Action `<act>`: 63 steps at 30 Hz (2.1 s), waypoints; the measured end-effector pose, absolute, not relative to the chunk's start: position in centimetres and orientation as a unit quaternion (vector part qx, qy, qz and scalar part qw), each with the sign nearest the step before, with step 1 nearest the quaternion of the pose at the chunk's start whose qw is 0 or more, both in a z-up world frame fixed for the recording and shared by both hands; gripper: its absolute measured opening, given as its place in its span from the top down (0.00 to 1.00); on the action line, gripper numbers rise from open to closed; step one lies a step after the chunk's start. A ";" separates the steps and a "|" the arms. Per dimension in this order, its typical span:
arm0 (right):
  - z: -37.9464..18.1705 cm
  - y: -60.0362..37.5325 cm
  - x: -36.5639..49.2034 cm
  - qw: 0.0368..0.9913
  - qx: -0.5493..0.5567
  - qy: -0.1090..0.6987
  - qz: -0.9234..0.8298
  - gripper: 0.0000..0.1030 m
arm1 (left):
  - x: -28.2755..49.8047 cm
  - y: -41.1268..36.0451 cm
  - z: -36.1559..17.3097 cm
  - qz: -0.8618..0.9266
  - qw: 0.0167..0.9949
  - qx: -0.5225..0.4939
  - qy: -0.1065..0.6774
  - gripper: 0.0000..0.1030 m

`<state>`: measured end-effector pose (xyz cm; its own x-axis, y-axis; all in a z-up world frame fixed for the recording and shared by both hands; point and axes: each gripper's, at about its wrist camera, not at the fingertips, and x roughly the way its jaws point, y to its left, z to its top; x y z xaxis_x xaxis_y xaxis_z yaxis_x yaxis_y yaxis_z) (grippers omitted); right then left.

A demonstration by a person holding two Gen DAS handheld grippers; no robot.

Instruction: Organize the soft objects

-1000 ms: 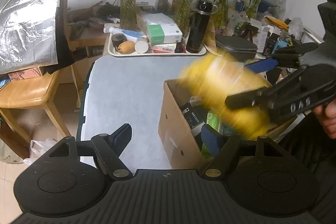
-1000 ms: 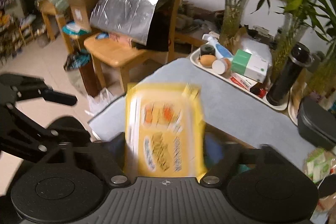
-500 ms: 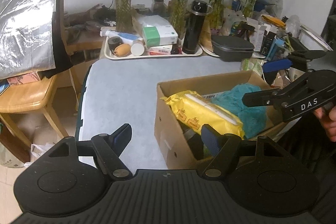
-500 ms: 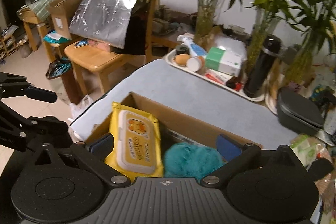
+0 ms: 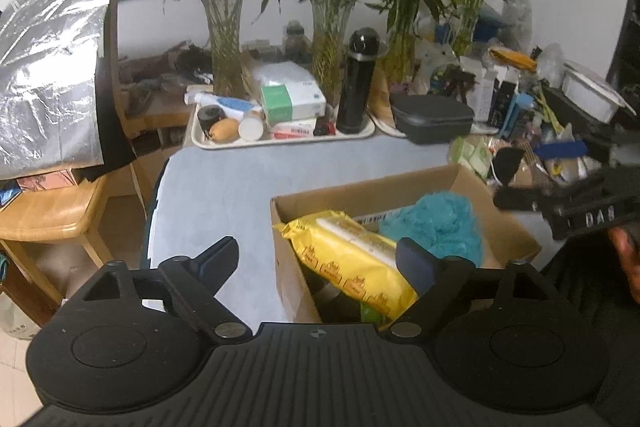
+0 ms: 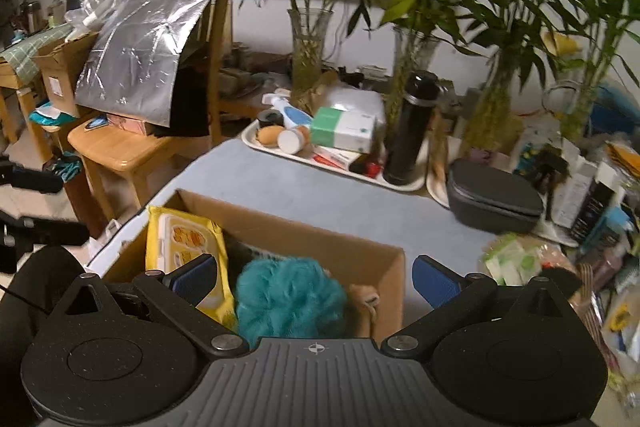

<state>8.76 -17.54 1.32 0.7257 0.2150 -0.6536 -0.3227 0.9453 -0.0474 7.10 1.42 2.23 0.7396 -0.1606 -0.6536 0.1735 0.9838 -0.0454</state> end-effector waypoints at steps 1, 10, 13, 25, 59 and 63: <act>1.2 -17.8 8.5 0.925 -0.075 0.344 0.141 0.00 | 7.0 1.3 2.3 -0.087 0.935 0.008 0.344 0.00; -0.4 -19.3 6.5 0.924 -0.068 0.364 0.099 0.00 | 6.5 -0.2 1.5 -0.067 0.935 0.044 0.347 0.00; -0.8 -19.5 6.0 0.916 -0.070 0.383 0.092 0.00 | 6.4 -0.5 1.0 -0.061 0.927 0.049 0.366 0.00; -3.2 -19.7 4.6 0.895 -0.089 0.433 0.055 0.00 | 5.4 -1.2 -1.5 -0.064 0.903 0.053 0.422 0.00; -5.2 -19.0 4.1 0.871 -0.114 0.473 0.067 0.00 | 4.7 -2.0 -3.7 -0.053 0.878 0.051 0.473 0.00; -5.2 -19.1 4.1 0.872 -0.115 0.470 0.067 0.00 | 4.8 -2.0 -3.7 -0.052 0.878 0.050 0.473 0.00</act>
